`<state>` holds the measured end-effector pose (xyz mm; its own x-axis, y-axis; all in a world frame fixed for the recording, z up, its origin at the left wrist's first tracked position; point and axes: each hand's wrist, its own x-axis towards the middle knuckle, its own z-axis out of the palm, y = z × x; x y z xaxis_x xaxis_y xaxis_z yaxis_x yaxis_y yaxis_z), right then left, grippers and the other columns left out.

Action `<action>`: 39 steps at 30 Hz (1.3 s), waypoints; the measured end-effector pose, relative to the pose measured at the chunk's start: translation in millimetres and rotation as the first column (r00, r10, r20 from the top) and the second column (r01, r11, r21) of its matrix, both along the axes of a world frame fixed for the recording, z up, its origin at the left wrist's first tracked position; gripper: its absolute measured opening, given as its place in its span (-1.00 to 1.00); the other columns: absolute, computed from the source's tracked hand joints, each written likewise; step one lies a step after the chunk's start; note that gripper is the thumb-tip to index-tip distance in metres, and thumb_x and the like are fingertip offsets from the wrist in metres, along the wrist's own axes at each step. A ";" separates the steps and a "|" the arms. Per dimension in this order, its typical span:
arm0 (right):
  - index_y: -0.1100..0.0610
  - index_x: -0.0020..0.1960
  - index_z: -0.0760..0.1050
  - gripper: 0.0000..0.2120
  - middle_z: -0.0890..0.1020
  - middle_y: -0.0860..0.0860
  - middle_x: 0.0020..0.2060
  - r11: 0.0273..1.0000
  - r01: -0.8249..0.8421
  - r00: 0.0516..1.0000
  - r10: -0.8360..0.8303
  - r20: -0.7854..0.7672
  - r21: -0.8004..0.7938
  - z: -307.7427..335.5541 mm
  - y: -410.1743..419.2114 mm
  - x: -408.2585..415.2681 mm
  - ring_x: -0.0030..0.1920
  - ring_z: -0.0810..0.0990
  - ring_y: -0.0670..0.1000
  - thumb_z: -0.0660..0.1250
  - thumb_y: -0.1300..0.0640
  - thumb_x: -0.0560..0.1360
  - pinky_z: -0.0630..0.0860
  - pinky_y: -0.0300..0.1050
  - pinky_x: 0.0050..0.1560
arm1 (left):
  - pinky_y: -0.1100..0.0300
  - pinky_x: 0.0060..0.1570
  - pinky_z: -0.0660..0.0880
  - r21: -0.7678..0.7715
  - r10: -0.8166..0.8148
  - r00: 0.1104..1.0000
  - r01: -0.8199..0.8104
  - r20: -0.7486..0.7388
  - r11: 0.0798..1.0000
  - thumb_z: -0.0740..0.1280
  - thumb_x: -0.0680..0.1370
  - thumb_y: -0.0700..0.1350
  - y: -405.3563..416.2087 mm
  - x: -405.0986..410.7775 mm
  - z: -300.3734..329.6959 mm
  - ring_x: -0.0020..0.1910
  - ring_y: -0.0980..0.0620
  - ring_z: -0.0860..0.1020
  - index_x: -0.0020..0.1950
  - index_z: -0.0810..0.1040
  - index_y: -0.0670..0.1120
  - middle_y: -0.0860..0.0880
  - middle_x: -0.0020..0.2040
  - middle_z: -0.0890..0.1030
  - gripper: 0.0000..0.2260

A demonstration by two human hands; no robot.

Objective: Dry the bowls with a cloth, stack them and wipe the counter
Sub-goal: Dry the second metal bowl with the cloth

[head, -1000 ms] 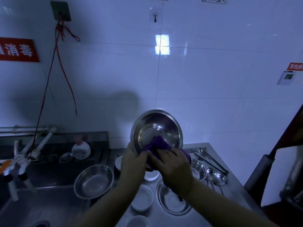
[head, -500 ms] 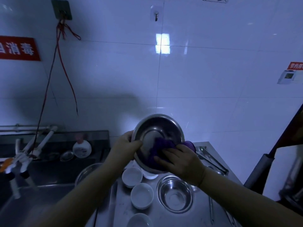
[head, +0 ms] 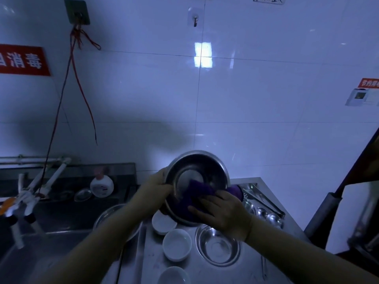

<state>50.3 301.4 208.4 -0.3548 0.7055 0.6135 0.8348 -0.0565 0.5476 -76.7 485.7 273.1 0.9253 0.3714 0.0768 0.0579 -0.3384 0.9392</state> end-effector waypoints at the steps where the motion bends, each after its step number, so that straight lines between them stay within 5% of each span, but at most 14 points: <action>1: 0.09 0.14 0.62 -0.73 0.70 0.09 -0.09 0.997 -0.027 0.999 0.029 0.030 -0.073 2.7 -4.8 4.8 -0.13 0.67 0.04 0.40 0.27 0.46 0.55 -0.11 -0.18 | -0.04 -0.33 0.57 0.061 -0.066 0.996 0.070 -0.059 0.996 0.28 0.32 -0.27 6.4 -0.7 6.2 -0.36 -0.20 0.62 -0.18 0.59 0.07 -0.17 -0.31 0.65 -0.75; 3: 0.08 0.09 0.65 -0.77 0.69 0.07 -0.05 0.988 -0.041 0.997 0.050 0.059 -0.149 8.7 -9.8 10.2 -0.10 0.66 0.05 0.38 0.25 0.47 0.55 -0.11 -0.16 | -0.01 -0.29 0.59 0.110 -0.104 0.988 0.116 -0.115 0.987 0.27 0.25 -0.18 13.7 0.3 12.1 -0.30 -0.19 0.63 -0.18 0.61 0.16 -0.18 -0.25 0.66 -0.71; 7: 0.07 0.05 0.67 -0.78 0.70 0.08 -0.15 0.999 0.054 0.999 -0.054 -0.006 -0.011 10.5 0.5 4.6 -0.20 0.66 0.04 0.41 0.25 0.43 0.56 -0.11 -0.25 | 0.34 -0.50 0.46 0.009 0.155 0.983 -0.157 0.100 0.988 0.37 0.39 -0.16 -1.6 3.6 -2.7 -0.38 0.19 0.59 -0.15 0.60 0.16 0.07 -0.31 0.65 -0.80; 10: 0.08 0.09 0.66 -0.78 0.69 0.08 -0.21 0.981 0.159 0.984 -0.149 -0.095 0.111 6.4 14.0 -10.3 -0.26 0.65 0.04 0.38 0.23 0.47 0.55 -0.08 -0.30 | 0.24 -0.41 0.56 -0.139 0.211 0.969 -0.193 0.128 0.971 0.41 0.41 -0.24 -26.9 4.5 -29.8 -0.30 0.09 0.64 0.08 0.51 -0.05 -0.05 -0.19 0.64 -0.72; 13: 0.09 0.13 0.64 -0.76 0.70 0.09 -0.16 0.975 0.197 0.971 -0.179 -0.155 0.106 -0.6 21.5 -22.2 -0.21 0.67 0.04 0.33 0.22 0.49 0.58 -0.07 -0.23 | 0.23 -0.37 0.56 -0.214 0.282 0.947 -0.247 0.152 0.945 0.30 0.40 -0.39 -29.2 5.9 -37.1 -0.29 0.08 0.63 0.00 0.51 -0.04 -0.02 -0.27 0.64 -0.70; 18: 0.07 0.17 0.62 -0.71 0.70 0.08 -0.10 0.994 0.095 0.989 -0.089 -0.116 0.045 -7.2 15.2 -12.5 -0.10 0.67 0.02 0.32 0.27 0.50 0.57 -0.11 -0.15 | 0.17 -0.50 0.51 -0.136 0.155 0.979 -0.137 0.131 0.981 0.26 0.38 -0.36 -6.5 1.7 -25.5 -0.45 0.03 0.60 -0.22 0.58 0.10 -0.03 -0.38 0.63 -0.67; 22: 0.08 0.15 0.62 -0.73 0.68 0.08 -0.03 0.992 -0.017 1.000 0.016 -0.014 -0.126 -3.2 0.9 7.8 -0.05 0.65 0.06 0.34 0.27 0.49 0.55 -0.08 -0.10 | 0.21 -0.37 0.56 0.103 -0.042 0.997 0.049 -0.066 0.993 0.26 0.18 -0.16 18.5 1.6 -10.4 -0.34 0.07 0.62 -0.25 0.58 0.24 0.04 -0.29 0.66 -0.68; 26: 0.08 0.17 0.55 -0.74 0.68 0.06 -0.03 0.976 -0.036 0.999 0.035 -0.009 -0.214 3.5 -0.7 10.8 -0.06 0.65 0.07 0.34 0.23 0.50 0.54 -0.06 -0.08 | 0.30 -0.27 0.54 0.208 -0.123 0.971 0.165 -0.203 0.964 0.30 0.23 -0.11 36.3 4.6 3.5 -0.28 0.14 0.62 -0.23 0.61 0.20 0.08 -0.29 0.67 -0.77; 30: 0.05 0.06 0.65 -0.78 0.69 0.05 -0.14 0.990 0.066 0.995 -0.074 -0.065 -0.121 8.2 3.8 4.4 -0.17 0.65 0.03 0.31 0.26 0.50 0.54 -0.11 -0.18 | 0.26 -0.45 0.54 0.084 0.009 0.998 -0.003 -0.070 0.996 0.36 0.42 -0.20 27.4 -1.9 -9.9 -0.38 0.02 0.64 -0.13 0.56 0.15 -0.01 -0.30 0.66 -0.78; 33: 0.05 0.03 0.66 -0.78 0.69 0.04 -0.19 0.989 0.124 0.980 -0.135 -0.144 -0.081 4.4 9.3 -6.2 -0.23 0.65 0.03 0.30 0.25 0.50 0.54 -0.11 -0.23 | 0.24 -0.46 0.53 -0.074 0.018 1.000 -0.017 0.011 0.997 0.36 0.34 -0.13 6.9 -9.3 -25.7 -0.33 0.01 0.65 -0.09 0.53 0.13 -0.03 -0.20 0.65 -0.79; 36: 0.04 0.22 0.57 -0.52 0.67 0.04 -0.03 0.935 0.189 0.935 -0.265 -0.237 -0.299 0.3 13.7 -15.9 -0.07 0.64 0.05 0.46 0.25 0.31 0.56 -0.05 -0.05 | 0.36 -0.49 0.49 -0.055 0.149 0.984 -0.144 0.099 0.988 0.28 0.41 -0.29 4.0 -7.7 -32.6 -0.33 0.14 0.63 -0.09 0.51 0.11 -0.06 -0.21 0.62 -0.71; 39: 0.02 0.49 0.21 -0.20 0.46 0.11 0.33 0.751 0.212 0.841 -0.466 -0.275 -0.625 3.0 16.9 -15.3 0.30 0.43 0.15 0.38 0.38 0.32 0.34 0.10 0.31 | 0.27 -0.58 0.45 -0.031 0.185 0.979 -0.183 0.090 0.983 0.21 0.42 -0.37 8.6 -8.0 -35.6 -0.45 0.04 0.61 -0.13 0.51 0.19 -0.05 -0.32 0.61 -0.58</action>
